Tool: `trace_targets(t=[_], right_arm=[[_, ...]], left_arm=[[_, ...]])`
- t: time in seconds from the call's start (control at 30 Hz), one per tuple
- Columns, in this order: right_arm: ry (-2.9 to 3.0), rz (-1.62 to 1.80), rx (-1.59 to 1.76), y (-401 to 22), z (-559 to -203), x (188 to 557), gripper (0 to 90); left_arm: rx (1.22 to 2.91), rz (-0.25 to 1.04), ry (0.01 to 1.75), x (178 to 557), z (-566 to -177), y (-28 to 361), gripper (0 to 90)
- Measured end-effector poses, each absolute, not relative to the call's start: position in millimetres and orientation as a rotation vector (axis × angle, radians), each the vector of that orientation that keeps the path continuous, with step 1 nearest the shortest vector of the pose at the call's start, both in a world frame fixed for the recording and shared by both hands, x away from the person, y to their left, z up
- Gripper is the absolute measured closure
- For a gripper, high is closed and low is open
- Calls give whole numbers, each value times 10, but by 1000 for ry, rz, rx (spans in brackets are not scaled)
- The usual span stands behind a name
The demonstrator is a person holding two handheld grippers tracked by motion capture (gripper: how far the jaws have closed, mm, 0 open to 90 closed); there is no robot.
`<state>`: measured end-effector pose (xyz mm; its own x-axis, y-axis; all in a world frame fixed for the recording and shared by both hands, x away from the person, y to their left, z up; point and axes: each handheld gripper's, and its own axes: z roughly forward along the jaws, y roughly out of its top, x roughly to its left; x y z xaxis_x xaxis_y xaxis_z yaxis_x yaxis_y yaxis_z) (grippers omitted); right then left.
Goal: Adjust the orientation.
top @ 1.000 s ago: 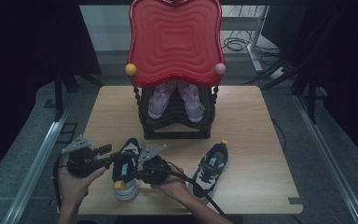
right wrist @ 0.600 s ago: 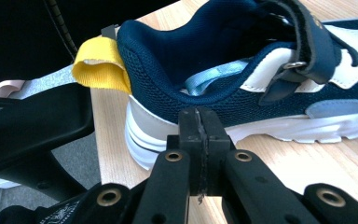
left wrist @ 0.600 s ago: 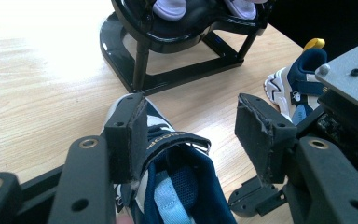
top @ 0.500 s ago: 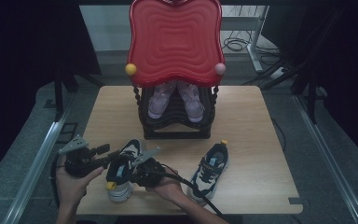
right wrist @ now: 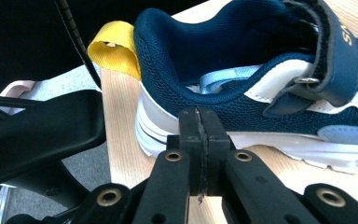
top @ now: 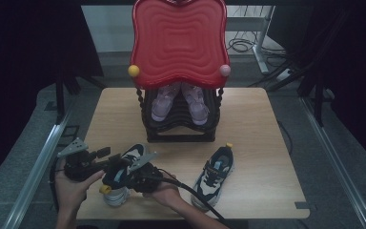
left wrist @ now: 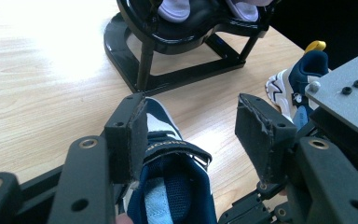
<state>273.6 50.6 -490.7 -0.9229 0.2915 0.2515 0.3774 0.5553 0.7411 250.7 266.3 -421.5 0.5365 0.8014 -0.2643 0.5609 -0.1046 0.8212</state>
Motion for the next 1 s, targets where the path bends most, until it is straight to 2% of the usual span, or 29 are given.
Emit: trace_targets(t=[0.5,1.0], right_arm=[[-2685,-1333,-547,626,-4932,2704,897],[-2683,-1501,-626,-160,-4662,2620,896]], left_arm=[[1779,310,1140,2503,-4206,2694,441],[1797,313,1146,2537,-4257,2603,442]])
